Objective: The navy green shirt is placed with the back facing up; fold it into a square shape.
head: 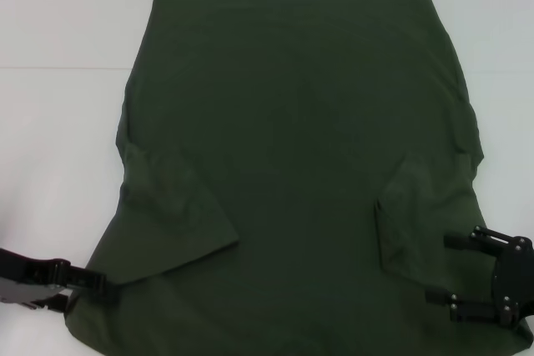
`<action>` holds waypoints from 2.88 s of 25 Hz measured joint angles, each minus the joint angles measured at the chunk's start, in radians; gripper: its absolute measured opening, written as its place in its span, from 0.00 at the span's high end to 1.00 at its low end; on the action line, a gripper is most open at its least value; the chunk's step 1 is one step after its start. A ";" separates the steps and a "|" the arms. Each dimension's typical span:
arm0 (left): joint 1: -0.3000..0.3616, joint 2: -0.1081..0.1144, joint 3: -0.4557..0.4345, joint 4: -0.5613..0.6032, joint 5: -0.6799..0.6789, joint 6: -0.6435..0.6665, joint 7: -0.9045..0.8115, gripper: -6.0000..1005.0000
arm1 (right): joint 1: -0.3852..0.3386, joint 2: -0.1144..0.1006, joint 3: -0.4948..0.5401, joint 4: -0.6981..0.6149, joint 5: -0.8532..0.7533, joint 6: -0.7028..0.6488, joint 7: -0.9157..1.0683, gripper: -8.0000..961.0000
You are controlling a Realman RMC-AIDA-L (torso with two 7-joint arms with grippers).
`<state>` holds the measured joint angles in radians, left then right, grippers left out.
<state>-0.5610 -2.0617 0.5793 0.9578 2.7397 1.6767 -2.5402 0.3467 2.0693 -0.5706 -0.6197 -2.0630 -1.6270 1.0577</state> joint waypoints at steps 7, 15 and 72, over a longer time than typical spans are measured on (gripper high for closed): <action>0.000 0.004 0.001 0.007 0.015 -0.001 0.002 0.08 | -0.001 0.000 0.000 0.000 0.001 0.000 0.000 0.05; 0.000 0.002 0.001 0.002 0.023 0.000 0.013 0.08 | -0.002 0.000 0.000 0.000 0.004 -0.003 0.001 0.05; -0.045 -0.018 0.036 -0.037 0.017 -0.005 0.090 0.96 | -0.017 -0.052 0.040 -0.243 -0.007 -0.196 0.660 0.05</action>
<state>-0.6062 -2.0797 0.6151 0.9205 2.7563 1.6714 -2.4498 0.3294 2.0178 -0.5306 -0.8624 -2.0695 -1.8230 1.7180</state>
